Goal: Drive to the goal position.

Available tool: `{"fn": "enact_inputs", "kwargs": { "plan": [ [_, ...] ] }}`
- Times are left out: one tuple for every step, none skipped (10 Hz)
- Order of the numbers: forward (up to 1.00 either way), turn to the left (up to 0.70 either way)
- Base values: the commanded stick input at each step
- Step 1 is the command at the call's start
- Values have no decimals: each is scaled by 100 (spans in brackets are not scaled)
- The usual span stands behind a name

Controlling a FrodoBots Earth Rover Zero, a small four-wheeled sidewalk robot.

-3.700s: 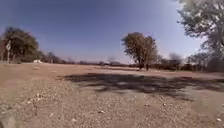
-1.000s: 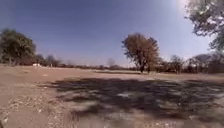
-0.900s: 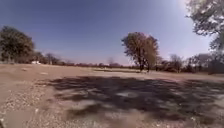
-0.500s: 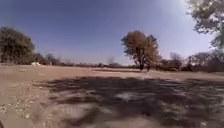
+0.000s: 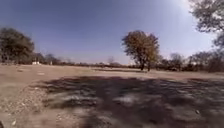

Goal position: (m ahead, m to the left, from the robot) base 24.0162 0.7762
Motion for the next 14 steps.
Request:
{"fn": "enact_inputs", "kwargs": {
  "plan": [
    [50, 0],
    [50, 0],
    [50, 0],
    [50, 0],
    [50, 0],
    [50, 0],
    [50, 0],
    [50, 0],
    [50, 0],
    [50, 0],
    [50, 0],
    [50, 0],
    [50, 0],
    [50, 0]
  ]
}}
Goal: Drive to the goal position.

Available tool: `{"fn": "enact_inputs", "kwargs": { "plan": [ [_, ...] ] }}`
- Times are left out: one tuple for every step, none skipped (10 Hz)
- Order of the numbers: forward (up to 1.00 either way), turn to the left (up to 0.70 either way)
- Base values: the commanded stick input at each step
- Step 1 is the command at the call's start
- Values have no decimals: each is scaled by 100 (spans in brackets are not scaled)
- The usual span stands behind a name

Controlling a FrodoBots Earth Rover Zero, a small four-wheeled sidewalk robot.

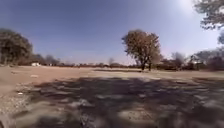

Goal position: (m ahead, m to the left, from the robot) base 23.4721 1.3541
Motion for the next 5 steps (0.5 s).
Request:
{"fn": "enact_inputs", "kwargs": {
  "plan": [
    [50, 0],
    [50, 0],
    [50, 0],
    [50, 0],
    [50, 0]
  ]
}}
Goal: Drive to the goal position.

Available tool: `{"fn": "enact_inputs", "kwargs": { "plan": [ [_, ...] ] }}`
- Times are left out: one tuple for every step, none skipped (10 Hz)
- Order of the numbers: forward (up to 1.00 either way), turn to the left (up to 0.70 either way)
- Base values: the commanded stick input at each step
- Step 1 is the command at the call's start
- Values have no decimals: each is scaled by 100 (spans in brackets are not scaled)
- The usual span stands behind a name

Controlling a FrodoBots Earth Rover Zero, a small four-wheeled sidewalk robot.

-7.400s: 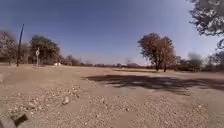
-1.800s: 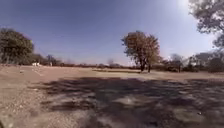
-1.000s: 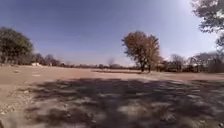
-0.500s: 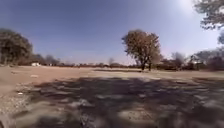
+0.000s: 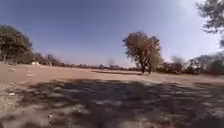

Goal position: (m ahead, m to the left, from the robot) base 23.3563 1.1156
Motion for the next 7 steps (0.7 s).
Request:
{"fn": "enact_inputs", "kwargs": {
  "plan": [
    [50, 0],
    [50, 0],
    [50, 0],
    [50, 0],
    [50, 0],
    [50, 0],
    [50, 0]
  ]
}}
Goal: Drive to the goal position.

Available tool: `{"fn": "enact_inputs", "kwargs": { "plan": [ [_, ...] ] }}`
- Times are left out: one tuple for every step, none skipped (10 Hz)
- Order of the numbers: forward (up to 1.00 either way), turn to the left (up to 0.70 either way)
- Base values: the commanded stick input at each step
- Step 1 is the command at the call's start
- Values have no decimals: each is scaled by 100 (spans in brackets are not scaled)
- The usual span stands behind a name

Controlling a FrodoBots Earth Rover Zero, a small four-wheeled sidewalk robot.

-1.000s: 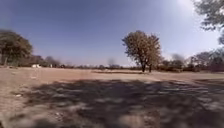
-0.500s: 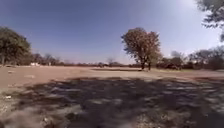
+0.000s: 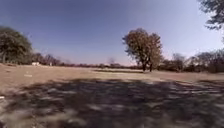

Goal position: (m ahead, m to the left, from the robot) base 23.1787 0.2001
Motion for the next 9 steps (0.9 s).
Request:
{"fn": "enact_inputs", "kwargs": {
  "plan": [
    [50, 0],
    [50, 0],
    [50, 0],
    [50, 0],
    [50, 0],
    [50, 0],
    [50, 0],
    [50, 0],
    [50, 0]
  ]
}}
